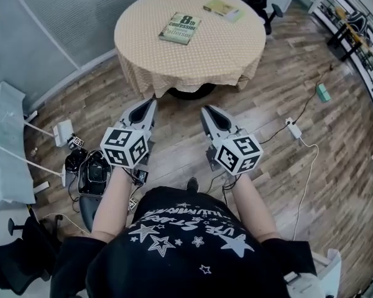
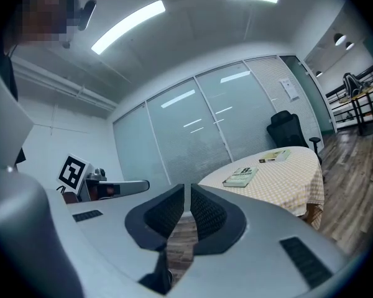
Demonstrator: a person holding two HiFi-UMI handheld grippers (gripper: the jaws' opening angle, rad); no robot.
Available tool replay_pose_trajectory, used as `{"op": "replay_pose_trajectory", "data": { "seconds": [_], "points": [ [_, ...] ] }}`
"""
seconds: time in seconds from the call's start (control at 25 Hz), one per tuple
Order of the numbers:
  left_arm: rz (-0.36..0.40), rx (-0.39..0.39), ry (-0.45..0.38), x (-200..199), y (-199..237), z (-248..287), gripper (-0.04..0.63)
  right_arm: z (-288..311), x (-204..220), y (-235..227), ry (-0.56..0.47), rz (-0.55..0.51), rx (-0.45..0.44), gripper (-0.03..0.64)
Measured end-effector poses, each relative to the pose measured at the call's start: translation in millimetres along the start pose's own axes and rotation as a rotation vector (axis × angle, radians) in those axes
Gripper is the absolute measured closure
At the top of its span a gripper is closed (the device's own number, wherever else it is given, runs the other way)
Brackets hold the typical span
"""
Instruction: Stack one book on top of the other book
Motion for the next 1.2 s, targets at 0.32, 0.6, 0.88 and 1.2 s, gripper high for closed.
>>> {"op": "replay_pose_trajectory", "data": {
  "seconds": [0.32,0.6,0.88,1.2],
  "points": [
    [-0.015,-0.04,0.006,10.2,-2.7,1.8,0.584,-3.2,5.6,-20.3,0.01,0.027,-0.001,0.569],
    [-0.016,-0.055,0.002,7.9,7.6,9.8,0.584,12.0,16.0,-25.3,0.043,0.039,-0.005,0.569],
    [-0.04,-0.027,-0.012,2.4,39.0,50.6,0.584,45.3,11.8,-49.5,0.053,0.021,0.041,0.569],
    [-0.048,0.031,0.0,-13.4,84.4,125.9,0.584,112.8,-10.1,-97.3,0.048,0.02,0.111,0.568]
  ]
}}
Point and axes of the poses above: the fingertips, and each gripper's own axes: z forward along the fingers, y to its left, x out of its underside, the point moved 1 cm from there along -z, backward along the fingers, and after that the axes turned 5 degrees about -y, right-handed, at the moved point
